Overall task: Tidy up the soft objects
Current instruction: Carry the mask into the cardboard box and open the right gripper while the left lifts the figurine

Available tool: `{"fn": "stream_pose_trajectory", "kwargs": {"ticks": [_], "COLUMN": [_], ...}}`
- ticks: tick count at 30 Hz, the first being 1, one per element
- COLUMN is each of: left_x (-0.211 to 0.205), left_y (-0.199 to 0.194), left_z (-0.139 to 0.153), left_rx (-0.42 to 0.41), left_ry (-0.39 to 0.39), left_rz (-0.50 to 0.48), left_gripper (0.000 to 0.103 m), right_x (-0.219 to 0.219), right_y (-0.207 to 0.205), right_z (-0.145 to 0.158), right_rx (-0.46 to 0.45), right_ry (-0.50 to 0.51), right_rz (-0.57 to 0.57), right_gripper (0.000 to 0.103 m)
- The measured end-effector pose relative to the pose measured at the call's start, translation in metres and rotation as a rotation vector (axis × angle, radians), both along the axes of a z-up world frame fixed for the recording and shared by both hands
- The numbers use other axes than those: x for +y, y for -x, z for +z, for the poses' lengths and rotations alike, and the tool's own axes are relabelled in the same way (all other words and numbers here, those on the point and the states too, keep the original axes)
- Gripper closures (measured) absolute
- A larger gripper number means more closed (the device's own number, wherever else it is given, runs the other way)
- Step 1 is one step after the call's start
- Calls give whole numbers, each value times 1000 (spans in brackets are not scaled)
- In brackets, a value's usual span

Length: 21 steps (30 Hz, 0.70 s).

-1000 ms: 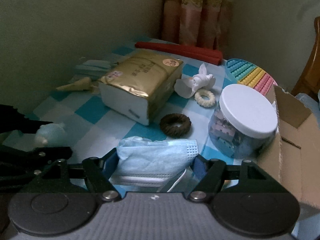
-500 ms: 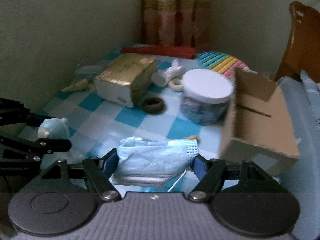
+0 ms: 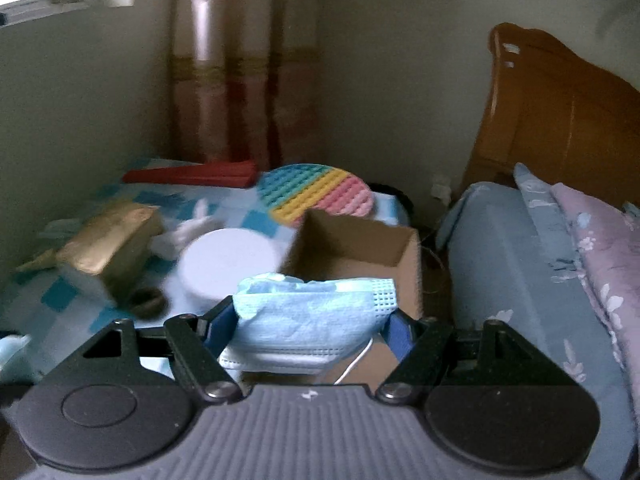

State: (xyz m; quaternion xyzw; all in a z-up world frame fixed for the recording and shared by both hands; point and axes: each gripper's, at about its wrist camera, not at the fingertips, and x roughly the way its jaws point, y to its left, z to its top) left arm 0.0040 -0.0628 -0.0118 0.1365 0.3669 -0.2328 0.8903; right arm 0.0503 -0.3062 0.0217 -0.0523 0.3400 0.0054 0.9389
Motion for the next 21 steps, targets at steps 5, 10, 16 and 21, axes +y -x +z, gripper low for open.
{"fn": "stream_pose_trajectory", "kwargs": {"ticks": [5,10,16,21], "left_x": [-7,-17,-31,-51], "left_y": [-9,-21,-32,-42], "left_z": [-1,-2,1,11], "left_rx": [14,14,15,-5], "left_ry": [0,-18,-18,-37], "left_rz": [3,-7,-25,-69], "left_gripper": [57,57,57,57], "right_x": [-13,-19,-25,-32], "right_y": [-27,-29,-19,7], "right_z": [-14,-26,-25,-25], "right_rx": [69,63,54,56], "right_ry": [8,-13,-40,-117], "right_rz": [-55,-57,-64,-78], "right_gripper": [23,0,0,0]}}
